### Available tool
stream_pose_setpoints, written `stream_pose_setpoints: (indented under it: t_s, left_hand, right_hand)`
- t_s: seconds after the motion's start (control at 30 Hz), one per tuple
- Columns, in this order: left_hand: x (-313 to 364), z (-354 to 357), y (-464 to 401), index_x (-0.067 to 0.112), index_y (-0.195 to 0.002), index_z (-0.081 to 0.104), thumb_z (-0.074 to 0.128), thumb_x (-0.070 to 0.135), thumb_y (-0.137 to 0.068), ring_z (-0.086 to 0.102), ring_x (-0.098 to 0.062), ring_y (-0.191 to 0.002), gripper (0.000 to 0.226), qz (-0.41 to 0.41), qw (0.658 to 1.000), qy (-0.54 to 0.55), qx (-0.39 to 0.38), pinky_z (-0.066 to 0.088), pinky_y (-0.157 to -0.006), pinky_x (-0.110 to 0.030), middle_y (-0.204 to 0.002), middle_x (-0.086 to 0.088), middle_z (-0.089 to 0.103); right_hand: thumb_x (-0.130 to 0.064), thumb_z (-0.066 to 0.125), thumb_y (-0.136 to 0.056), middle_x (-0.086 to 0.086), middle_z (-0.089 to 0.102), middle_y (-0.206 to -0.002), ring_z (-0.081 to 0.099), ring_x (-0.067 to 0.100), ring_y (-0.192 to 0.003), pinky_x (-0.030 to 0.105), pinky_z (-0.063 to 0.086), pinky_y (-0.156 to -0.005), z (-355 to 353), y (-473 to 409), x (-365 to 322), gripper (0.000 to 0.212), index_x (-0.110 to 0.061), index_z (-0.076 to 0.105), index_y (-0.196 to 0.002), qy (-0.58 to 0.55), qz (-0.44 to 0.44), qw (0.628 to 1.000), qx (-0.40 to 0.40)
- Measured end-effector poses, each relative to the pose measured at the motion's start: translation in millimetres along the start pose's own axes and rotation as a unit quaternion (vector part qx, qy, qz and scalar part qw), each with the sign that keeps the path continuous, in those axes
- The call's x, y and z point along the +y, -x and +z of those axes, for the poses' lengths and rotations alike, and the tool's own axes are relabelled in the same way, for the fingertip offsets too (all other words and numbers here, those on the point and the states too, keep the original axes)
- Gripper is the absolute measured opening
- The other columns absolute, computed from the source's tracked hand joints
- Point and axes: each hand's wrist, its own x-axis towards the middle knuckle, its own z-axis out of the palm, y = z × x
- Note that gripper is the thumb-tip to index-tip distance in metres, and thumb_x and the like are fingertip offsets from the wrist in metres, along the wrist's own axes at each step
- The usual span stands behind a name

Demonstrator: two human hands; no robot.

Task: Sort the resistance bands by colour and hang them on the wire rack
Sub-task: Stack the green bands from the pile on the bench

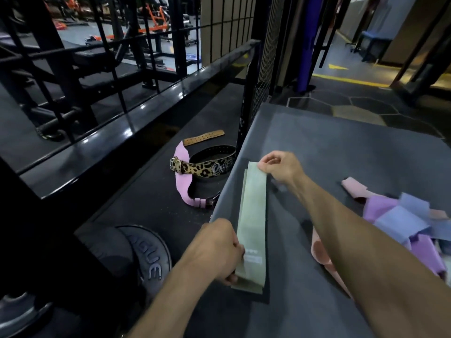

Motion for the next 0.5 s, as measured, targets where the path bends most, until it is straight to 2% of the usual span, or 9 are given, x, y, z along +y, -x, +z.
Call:
stream_pose_setpoints:
  t_s: [0.07, 0.13, 0.2, 0.33, 0.5]
  left_hand:
    - [-2, 1, -3, 0.002, -0.081, 0.066, 0.058, 0.019, -0.1, 0.075, -0.028, -0.061, 0.027, 0.0, 1.0, -0.013, 0.004, 0.064, -0.059, -0.041, -0.076, -0.02, 0.074]
    - [-4, 2, -6, 0.003, -0.078, 0.064, 0.058, 0.019, -0.1, 0.075, -0.028, -0.061, 0.028, -0.003, 1.0, -0.022, 0.004, 0.064, -0.059, -0.041, -0.075, -0.02, 0.073]
    - [-5, 2, -9, 0.002, -0.08, 0.063, 0.057, 0.02, -0.1, 0.075, -0.03, -0.064, 0.027, -0.003, 0.999, -0.033, -0.001, 0.064, -0.061, -0.042, -0.076, -0.02, 0.073]
    - [-3, 4, -11, 0.004, -0.082, 0.059, 0.055, 0.02, -0.101, 0.075, -0.033, -0.067, 0.025, -0.001, 0.999, -0.044, -0.017, 0.063, -0.061, -0.044, -0.074, -0.019, 0.072]
    - [-2, 6, -9, 0.006, -0.086, 0.058, 0.054, 0.019, -0.101, 0.068, -0.028, -0.055, 0.02, -0.002, 0.998, -0.051, -0.026, 0.063, -0.06, -0.045, -0.074, -0.02, 0.071]
  right_hand:
    - [-0.015, 0.081, -0.081, -0.006, 0.062, -0.068, 0.058, 0.013, -0.069, 0.024, 0.049, -0.065, 8, -6, 9, 0.019, -0.023, 0.068, -0.07, 0.014, 0.015, 1.0, 0.002]
    - [-0.025, 0.083, -0.076, -0.012, 0.065, -0.068, 0.062, 0.012, -0.072, 0.036, 0.055, -0.08, 13, -11, 17, 0.015, -0.026, 0.07, -0.067, 0.033, 0.03, 0.999, 0.007]
    - [-0.035, 0.082, -0.069, -0.014, 0.067, -0.069, 0.065, 0.011, -0.075, 0.047, 0.054, -0.092, 17, -13, 23, 0.01, -0.034, 0.072, -0.068, 0.044, 0.038, 0.998, 0.016]
    - [-0.043, 0.078, -0.063, -0.014, 0.069, -0.073, 0.067, 0.011, -0.082, 0.05, 0.052, -0.095, 20, -12, 23, 0.011, -0.047, 0.071, -0.07, 0.051, 0.031, 0.998, 0.018]
    - [-0.043, 0.081, -0.065, -0.015, 0.07, -0.074, 0.067, 0.01, -0.084, 0.05, 0.052, -0.095, 19, -10, 22, 0.015, -0.051, 0.07, -0.072, 0.063, 0.022, 0.998, 0.016]
